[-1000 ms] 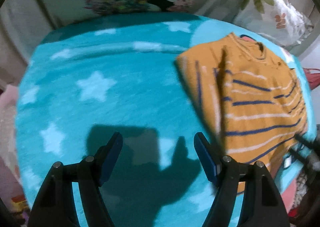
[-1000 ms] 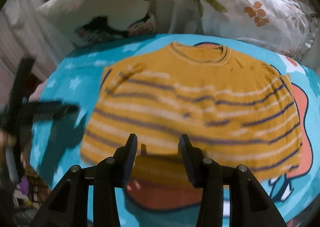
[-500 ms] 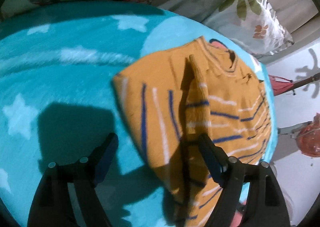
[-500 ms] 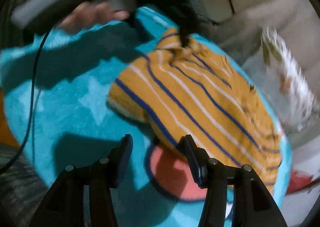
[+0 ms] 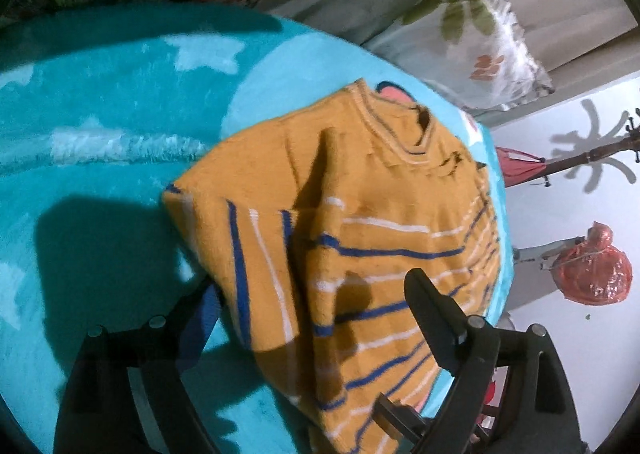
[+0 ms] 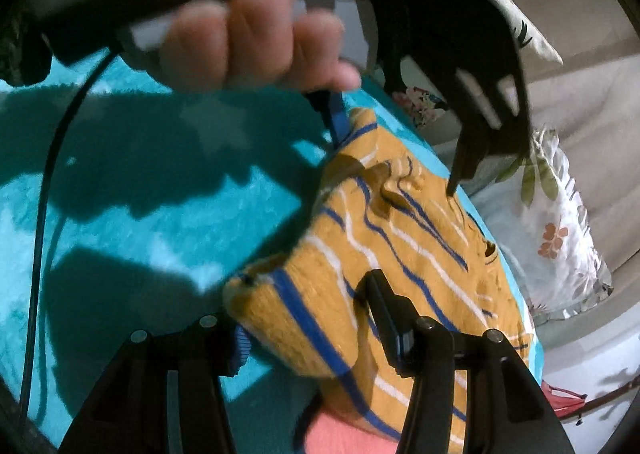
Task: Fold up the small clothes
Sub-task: 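Grasp the sweater's hem edge with the right gripper and lift it, then fold the lifted hem over toward the collar with the right gripper, release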
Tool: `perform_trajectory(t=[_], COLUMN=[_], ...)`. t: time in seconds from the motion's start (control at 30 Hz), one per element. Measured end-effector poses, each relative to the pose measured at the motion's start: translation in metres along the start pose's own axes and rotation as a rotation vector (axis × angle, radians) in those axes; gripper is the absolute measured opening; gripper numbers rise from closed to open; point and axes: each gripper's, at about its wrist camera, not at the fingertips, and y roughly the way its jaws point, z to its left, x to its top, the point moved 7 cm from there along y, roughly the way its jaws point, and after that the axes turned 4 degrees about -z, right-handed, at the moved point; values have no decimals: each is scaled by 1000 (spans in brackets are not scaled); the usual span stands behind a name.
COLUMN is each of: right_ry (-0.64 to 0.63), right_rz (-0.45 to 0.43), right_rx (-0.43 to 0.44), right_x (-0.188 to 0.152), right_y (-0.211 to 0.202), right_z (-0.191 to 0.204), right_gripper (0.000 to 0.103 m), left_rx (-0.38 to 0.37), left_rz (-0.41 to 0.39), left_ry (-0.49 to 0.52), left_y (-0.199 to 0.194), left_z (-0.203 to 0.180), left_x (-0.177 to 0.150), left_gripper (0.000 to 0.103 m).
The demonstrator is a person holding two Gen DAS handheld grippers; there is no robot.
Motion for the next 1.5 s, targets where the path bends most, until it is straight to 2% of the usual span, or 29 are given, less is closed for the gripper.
perform_trajectory(t=[0.13,0.17,0.2,0.23,0.3,0.4,0.5,0.63,0.73,0.83,0.9,1.0,1.2,1.37,1.5], right_ry=[-6,-7,-7,-5,0,57,122,190,244,296,346,433,611,737,811], right_rz=[-10,-10,-4,1,13,8,-7,-70,-130,-170,-187,-178,-71,18,31], right_rx=[-43,-48,-46,-40,-32,6,42,86,98,101,96,95,88,132,223], right_x=[5,6,7,8,9,11,12,12,6,-8,-27,-64,-165,-237,-264], right_y=[2,3,3,4,5,0,-7,-25,-42,-52,-59,-57,-31,-11,-6], right_z=[3,4,6,6,6,-4,-20,-48,-74,-108,-140,-189,-261,-293,-296], right_gripper=[56,52,46,43,32,21,19,17,17,17,17,16,16,16,21], left_rx=[20,33,53,82,97,90,120,140,128,118,117,117,112,138,86], left_rz=[2,1,0,-4,23,-8,-49,-99,-133,-143,-138,-112,-20,42,48], left_ry=[10,13,19,28,20,-12,15,43,55,87,110,160,203,232,172], left_y=[3,3,3,3,7,0,-12,-26,-35,-24,-12,26,131,193,196], left_z=[0,0,1,3,6,5,-11,-40,-74,-122,-149,-203,-278,-311,-317], left_x=[5,5,6,8,7,9,14,32,60,71,77,85,74,60,61], left_gripper=[88,87,77,53,15,15,14,14,14,14,14,14,14,17,27])
